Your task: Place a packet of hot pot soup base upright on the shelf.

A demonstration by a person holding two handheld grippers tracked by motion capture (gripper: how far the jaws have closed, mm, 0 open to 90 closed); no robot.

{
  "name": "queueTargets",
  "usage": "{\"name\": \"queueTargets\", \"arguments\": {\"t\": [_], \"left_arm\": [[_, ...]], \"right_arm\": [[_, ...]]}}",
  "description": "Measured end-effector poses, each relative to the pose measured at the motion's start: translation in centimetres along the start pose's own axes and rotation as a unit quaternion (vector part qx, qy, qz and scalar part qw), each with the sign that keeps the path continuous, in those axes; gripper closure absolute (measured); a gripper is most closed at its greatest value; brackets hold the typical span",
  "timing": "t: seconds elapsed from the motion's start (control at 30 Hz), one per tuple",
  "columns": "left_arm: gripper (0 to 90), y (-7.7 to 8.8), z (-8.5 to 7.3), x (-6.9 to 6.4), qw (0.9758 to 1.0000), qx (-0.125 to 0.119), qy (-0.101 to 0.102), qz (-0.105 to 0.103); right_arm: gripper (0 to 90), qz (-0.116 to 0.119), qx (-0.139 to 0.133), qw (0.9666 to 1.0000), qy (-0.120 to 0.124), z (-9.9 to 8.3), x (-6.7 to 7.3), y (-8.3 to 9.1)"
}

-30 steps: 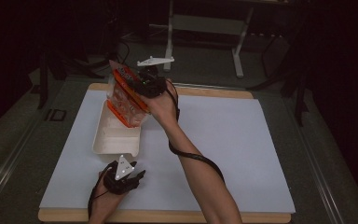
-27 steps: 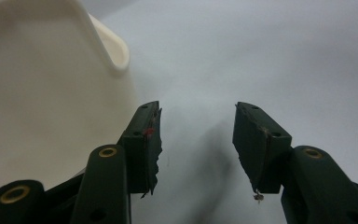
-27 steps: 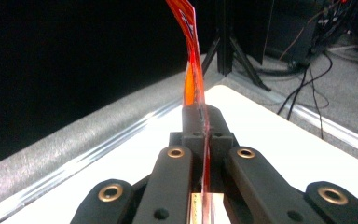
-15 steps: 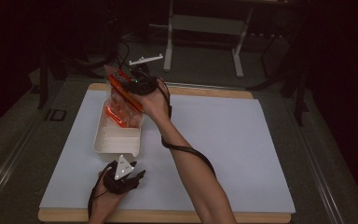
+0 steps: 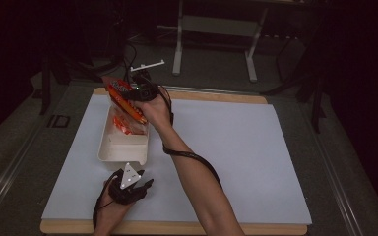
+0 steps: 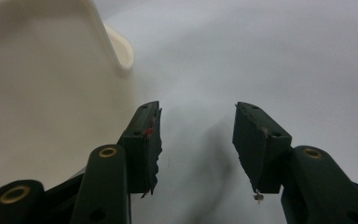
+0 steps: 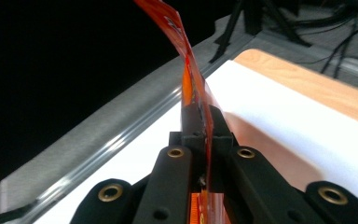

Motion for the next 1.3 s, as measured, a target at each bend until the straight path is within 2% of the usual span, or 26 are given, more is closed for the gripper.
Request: {"name": "queueTargets", "arguments": {"t": [0.13,0.27,0.33,0.43,0.5,0.6,0.67,0.73,0.87,0.9,0.97,1.3], "left_arm": [[51.7,0.0,0.0,0.0,1.0000,0.000,0.000,0.000],[51.7,0.0,0.0,0.0,1.0000,-0.001,0.000,-0.001],[51.7,0.0,0.0,0.0,1.0000,-0.001,-0.001,0.000],[51.7,0.1,0.0,-0.1,1.0000,-0.001,-0.002,0.000],[51.7,0.1,0.0,-0.1,1.0000,-0.001,-0.002,0.000],[51.7,0.0,0.0,-0.1,1.0000,-0.001,0.001,-0.001],[51.7,0.0,0.0,-0.1,1.0000,0.000,0.000,-0.001],[51.7,0.0,0.0,-0.2,1.0000,0.000,-0.001,0.000],[51.7,0.0,0.0,-0.2,1.0000,0.002,-0.001,0.000],[51.7,0.0,0.0,-0.2,1.0000,0.002,-0.001,0.000],[51.8,0.0,-0.1,-0.2,1.0000,0.002,-0.002,0.001],[51.8,-0.1,-0.1,-0.2,1.0000,0.005,-0.004,0.002]], "right_arm": [[90.0,-0.003,-0.004,0.9999,-0.014,-0.7,-0.1,-0.8],[90.0,-0.012,-0.001,0.9998,-0.014,-1.3,0.1,-1.3],[90.0,-0.018,0.005,0.9998,-0.005,-1.6,0.2,-1.5],[90.0,-0.030,0.012,0.9994,-0.009,-1.9,0.1,-1.7],[89.9,-0.029,0.008,0.9995,-0.012,-1.8,0.1,-1.5],[87.4,-0.020,0.001,0.9997,-0.012,-1.1,0.3,-0.9],[81.3,-0.020,0.012,0.9997,0.003,-1.0,0.4,-0.5],[75.2,-0.009,0.015,0.9998,0.003,-0.7,0.6,-0.1],[64.6,-0.002,0.000,1.0000,0.005,0.1,0.8,1.2],[64.6,-0.002,0.000,1.0000,0.005,0.1,0.8,1.2],[58.8,-0.002,-0.009,0.9997,0.022,0.5,0.9,2.3],[50.2,0.020,-0.030,0.9974,0.062,0.6,2.3,6.4]]}}
Point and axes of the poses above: each handheld gripper's, and its own axes: y roughly backward along the jaws, z roughly out of its top, x roughly to its left, the point moved 8 cm from there along -y, roughly forward along the jaws, and after that the axes turned 14 degrees about -x, right-handed, at the moved point
